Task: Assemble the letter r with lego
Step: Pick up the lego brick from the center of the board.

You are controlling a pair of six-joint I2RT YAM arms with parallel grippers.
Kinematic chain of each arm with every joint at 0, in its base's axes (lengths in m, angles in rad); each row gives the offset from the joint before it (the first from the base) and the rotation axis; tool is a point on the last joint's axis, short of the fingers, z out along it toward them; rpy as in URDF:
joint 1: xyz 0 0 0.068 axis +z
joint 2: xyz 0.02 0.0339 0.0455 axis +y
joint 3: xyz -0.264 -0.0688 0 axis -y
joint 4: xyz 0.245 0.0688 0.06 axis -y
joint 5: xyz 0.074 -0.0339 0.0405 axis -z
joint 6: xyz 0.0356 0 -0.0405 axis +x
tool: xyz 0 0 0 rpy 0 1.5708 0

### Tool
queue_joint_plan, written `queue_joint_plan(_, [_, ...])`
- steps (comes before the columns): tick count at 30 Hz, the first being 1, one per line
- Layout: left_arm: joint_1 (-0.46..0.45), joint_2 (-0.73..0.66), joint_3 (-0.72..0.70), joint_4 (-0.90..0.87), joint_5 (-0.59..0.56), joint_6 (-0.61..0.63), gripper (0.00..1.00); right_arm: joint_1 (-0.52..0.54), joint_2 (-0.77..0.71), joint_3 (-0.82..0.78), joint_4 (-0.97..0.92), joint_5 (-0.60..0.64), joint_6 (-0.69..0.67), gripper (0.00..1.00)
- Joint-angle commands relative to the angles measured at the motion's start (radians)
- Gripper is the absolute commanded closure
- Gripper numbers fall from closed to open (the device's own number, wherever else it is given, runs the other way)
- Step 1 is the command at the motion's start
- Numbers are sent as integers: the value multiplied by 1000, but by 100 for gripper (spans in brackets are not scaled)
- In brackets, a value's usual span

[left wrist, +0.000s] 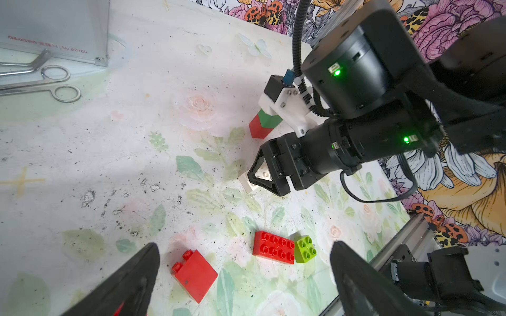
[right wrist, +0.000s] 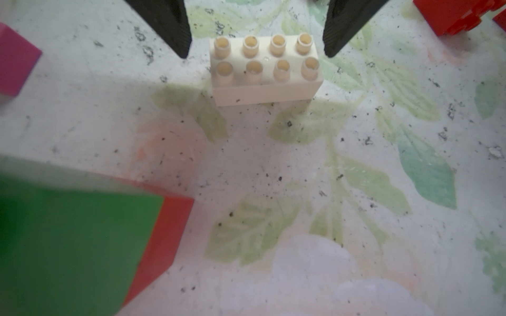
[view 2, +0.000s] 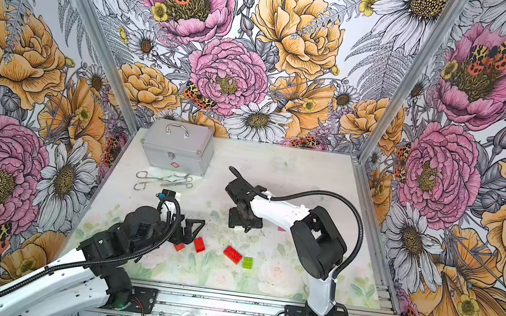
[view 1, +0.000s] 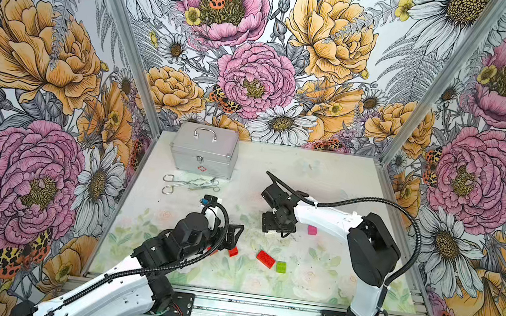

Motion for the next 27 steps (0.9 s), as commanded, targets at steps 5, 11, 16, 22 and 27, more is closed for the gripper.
queue_joint_plan(5, [-3, 10, 6, -9, -28, -1, 1, 1, 39, 34, 9, -28, -42, 23])
queue_joint_plan(11, [-4, 9, 3, -8, -30, -4, 1, 3, 48, 35, 9, -28, -50, 25])
queue_joint_plan(16, [-3, 5, -1, -9, -31, -8, 1, 4, 58, 35, 4, -24, -49, 30])
queue_joint_plan(22, [-4, -3, -9, -9, -39, -10, 1, 3, 72, 40, -1, -24, -42, 32])
queue_joint_plan(27, [-5, -13, -14, -10, -39, -10, 1, 4, 77, 48, -9, -20, -38, 31])
